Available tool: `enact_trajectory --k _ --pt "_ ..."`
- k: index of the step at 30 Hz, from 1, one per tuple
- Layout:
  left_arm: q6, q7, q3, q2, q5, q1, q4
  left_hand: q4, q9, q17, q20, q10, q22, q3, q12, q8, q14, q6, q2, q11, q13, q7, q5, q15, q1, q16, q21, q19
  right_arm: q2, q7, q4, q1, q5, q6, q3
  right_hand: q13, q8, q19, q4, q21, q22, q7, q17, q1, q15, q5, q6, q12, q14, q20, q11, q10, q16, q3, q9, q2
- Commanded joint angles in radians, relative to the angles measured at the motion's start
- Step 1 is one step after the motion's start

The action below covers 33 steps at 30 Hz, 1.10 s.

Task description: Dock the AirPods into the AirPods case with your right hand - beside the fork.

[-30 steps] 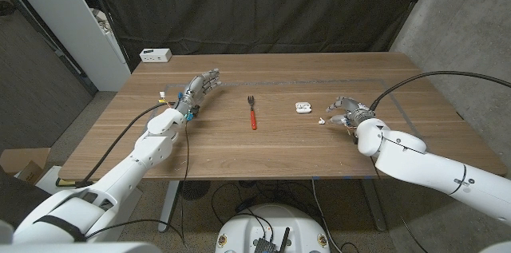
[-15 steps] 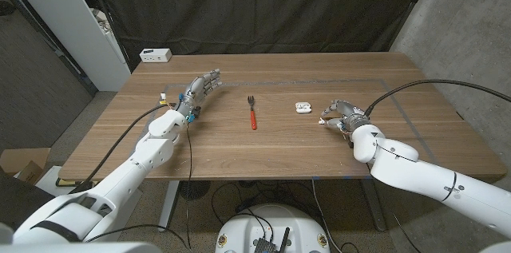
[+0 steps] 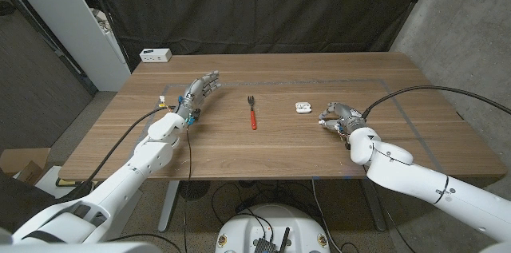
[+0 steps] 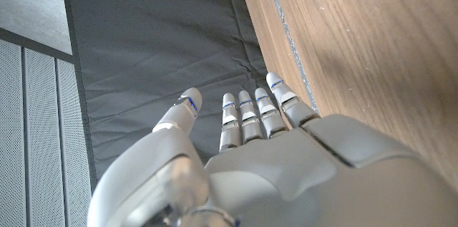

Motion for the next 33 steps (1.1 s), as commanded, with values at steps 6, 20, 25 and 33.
enact_trajectory --k 6,20,25,33 --pt "0.031 0.006 0.005 0.016 0.004 0.005 -0.028 0.003 0.003 0.003 0.005 0.006 0.005 0.001 0.009 0.002 0.003 0.012 -0.001 0.004 0.004 -0.002 0.004 -0.003 0.004 0.001 -0.002 0.003 0.037 0.0 0.03 -0.015 -0.005 -0.026 0.02 0.004 0.0 0.027 0.004 0.008 0.002 0.001 0.001 0.008 -0.12 -0.001 0.023 0.009 0.035 -0.014 0.0 0.034 0.007 -0.01 0.001 0.003" --pt "0.045 0.015 0.005 0.016 0.005 -0.003 -0.025 0.004 0.004 0.003 0.008 0.006 0.005 0.001 0.009 0.0 0.002 0.012 -0.001 0.003 0.005 -0.002 0.004 -0.003 0.003 0.0 -0.004 0.003 0.067 -0.009 0.069 -0.013 0.018 -0.003 0.029 0.005 0.0 0.044 0.01 0.006 0.002 0.001 0.003 0.003 -0.127 -0.004 0.05 0.016 0.067 -0.02 0.001 0.072 0.012 -0.018 0.002 0.015" --pt "0.048 0.018 0.006 0.01 0.004 -0.008 -0.014 0.004 0.004 0.003 0.008 0.008 0.005 0.001 0.01 0.0 0.003 0.015 -0.001 0.003 0.005 -0.004 0.004 -0.003 0.003 0.0 -0.005 0.004 0.081 -0.043 0.074 -0.032 0.024 0.022 0.046 0.006 0.009 0.053 0.013 0.005 0.002 0.01 0.003 -0.004 -0.133 -0.006 0.082 0.022 0.085 -0.019 0.001 0.099 0.014 -0.025 0.004 0.02" --pt "0.037 0.014 0.007 0.001 0.002 -0.011 0.004 0.005 0.004 0.002 0.01 0.01 0.005 0.002 0.011 0.001 0.007 0.02 -0.001 0.002 0.005 -0.002 0.005 -0.005 0.003 0.001 -0.006 0.005 0.103 -0.117 0.078 -0.106 0.077 0.137 0.129 0.009 0.026 0.066 0.008 0.002 0.002 0.008 0.002 0.006 -0.149 -0.006 0.143 0.027 0.122 -0.025 -0.019 0.14 0.017 -0.03 0.011 0.035"
